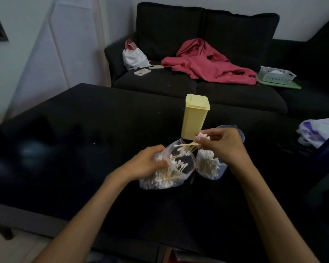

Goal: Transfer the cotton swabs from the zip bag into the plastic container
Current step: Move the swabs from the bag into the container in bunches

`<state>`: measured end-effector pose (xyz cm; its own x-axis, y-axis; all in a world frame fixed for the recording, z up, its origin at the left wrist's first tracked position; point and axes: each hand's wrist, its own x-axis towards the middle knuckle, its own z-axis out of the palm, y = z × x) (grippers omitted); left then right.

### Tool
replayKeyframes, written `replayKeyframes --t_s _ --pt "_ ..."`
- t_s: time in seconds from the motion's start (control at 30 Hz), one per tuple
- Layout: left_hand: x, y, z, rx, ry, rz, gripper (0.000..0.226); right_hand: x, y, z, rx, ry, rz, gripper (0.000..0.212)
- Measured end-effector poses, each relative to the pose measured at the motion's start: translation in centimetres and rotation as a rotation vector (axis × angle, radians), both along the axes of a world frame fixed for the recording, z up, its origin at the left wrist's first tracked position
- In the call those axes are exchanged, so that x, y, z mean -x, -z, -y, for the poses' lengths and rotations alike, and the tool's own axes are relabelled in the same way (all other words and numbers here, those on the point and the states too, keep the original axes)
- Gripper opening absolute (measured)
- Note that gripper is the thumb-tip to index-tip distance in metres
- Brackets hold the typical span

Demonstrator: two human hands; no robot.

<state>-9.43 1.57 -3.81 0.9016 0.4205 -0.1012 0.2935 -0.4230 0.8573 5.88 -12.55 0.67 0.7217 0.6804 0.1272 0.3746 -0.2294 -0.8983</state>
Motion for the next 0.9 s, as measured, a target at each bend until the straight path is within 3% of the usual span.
replayKeyframes --t_s 0.2,0.3,0.43,0.5,0.57,0.63,0.7,0.8,0.9 --pt "0.2 0.1 -0.7 -0.12 -0.09 -0.127 0.017 -0.6 -0.3 0.8 -0.09 0.046 -0.077 0.021" --pt "-0.1 0.4 -0.9 -0.269 -0.178 -0.248 0.031 -1.2 -0.6 1.3 -0.144 0.051 -0.217 0.021" --pt "-0.7 0.4 -0.9 -0.248 -0.219 -0.279 0.064 -1.9 -0.8 2.1 -0.159 0.062 -0.297 0.014" --pt "-1.2 -0.5 -0.4 -0.304 -0.263 -0.157 0.072 -2.2 -0.8 2.6 -0.142 0.04 -0.296 0.012" --pt "-1.7 -1.7 0.7 -0.319 -0.307 0.085 0.058 -2.6 -0.9 3.2 -0.143 0.023 -0.283 0.012" --pt "-2.5 -2.4 1.8 -0.294 -0.311 0.214 0.047 -3.3 -1.1 3.9 -0.135 0.055 -0.221 0.009" --pt "-3.4 -2.4 3.0 -0.319 -0.261 0.174 0.053 -4.2 -1.3 4.8 -0.122 0.107 -0.126 0.008" --pt "-5.1 -1.6 4.5 -0.43 -0.126 0.065 0.081 -5.4 -1.3 5.9 -0.069 0.142 -0.076 0.009" --pt "-6.6 -1.9 5.4 -0.44 -0.075 0.112 0.096 -5.9 -1.7 6.9 0.028 0.11 -0.046 0.01"
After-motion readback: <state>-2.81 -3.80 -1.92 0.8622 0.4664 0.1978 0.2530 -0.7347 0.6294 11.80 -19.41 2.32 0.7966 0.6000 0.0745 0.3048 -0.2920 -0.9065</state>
